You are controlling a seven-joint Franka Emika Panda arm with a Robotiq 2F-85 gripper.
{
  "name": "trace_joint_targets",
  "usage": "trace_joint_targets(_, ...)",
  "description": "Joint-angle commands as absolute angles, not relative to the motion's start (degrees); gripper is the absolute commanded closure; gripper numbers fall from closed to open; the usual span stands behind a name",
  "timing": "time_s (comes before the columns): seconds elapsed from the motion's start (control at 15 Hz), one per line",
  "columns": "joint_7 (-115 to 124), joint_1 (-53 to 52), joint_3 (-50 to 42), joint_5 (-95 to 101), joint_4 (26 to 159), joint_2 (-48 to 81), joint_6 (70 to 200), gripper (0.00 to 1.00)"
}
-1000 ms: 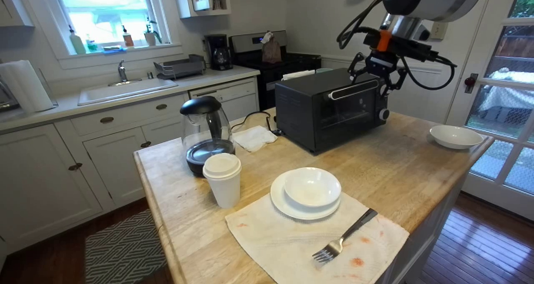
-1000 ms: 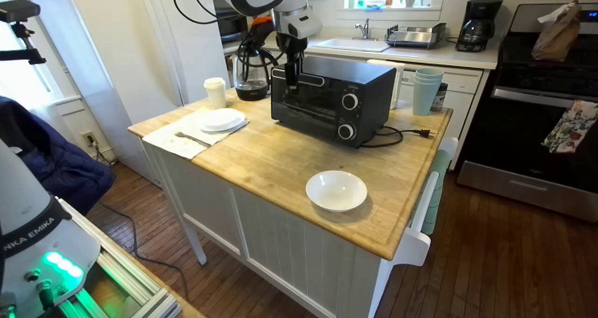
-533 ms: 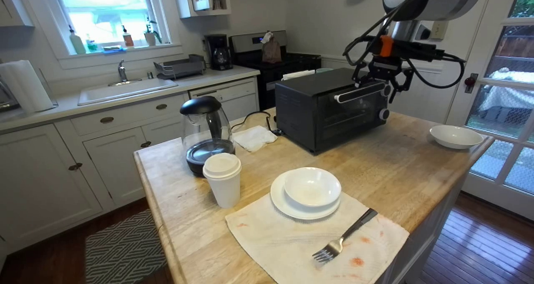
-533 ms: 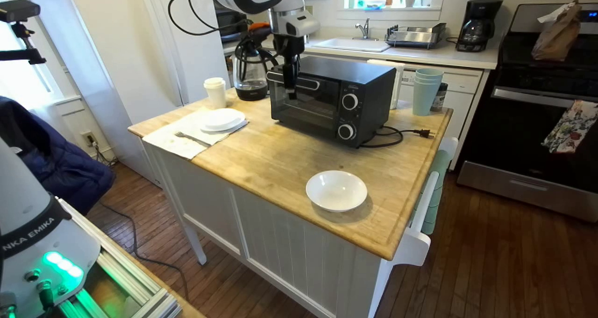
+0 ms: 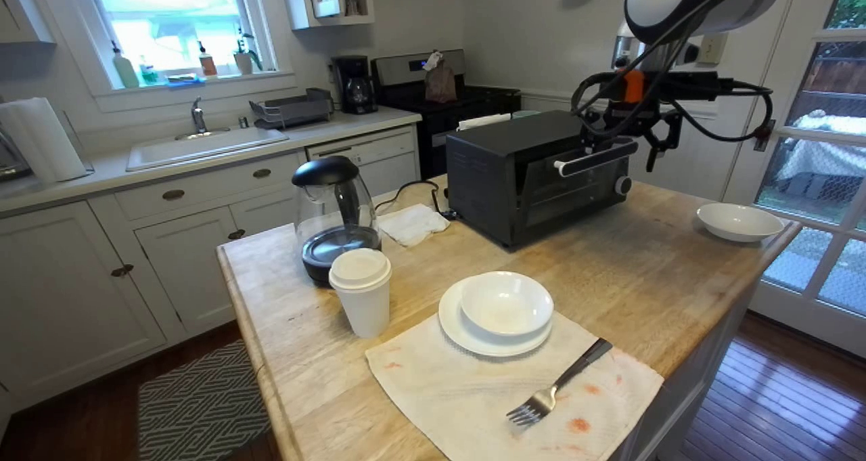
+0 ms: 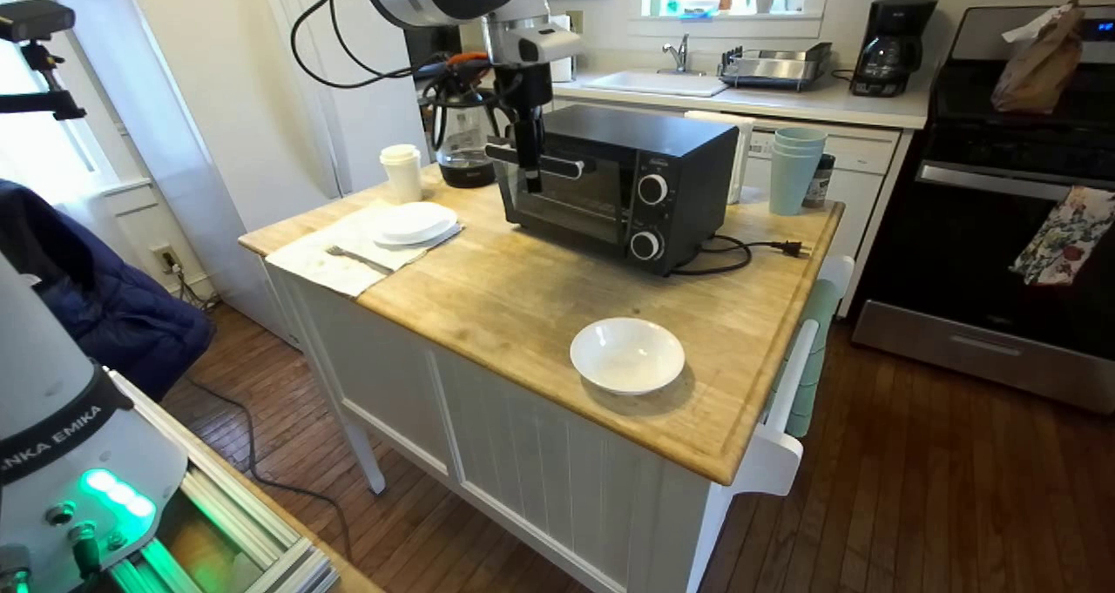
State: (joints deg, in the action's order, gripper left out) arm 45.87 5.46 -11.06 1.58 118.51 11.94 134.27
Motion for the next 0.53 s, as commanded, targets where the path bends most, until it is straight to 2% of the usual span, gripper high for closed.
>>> trace_joint_targets(0.0, 47.0, 3.9, -11.0, 6.3, 123.6, 7.4, 134.0, 0.00)
trace_joint_targets(0.47, 46.0, 3.5, -9.9, 12.6, 128.6, 4.6, 133.4, 0.00)
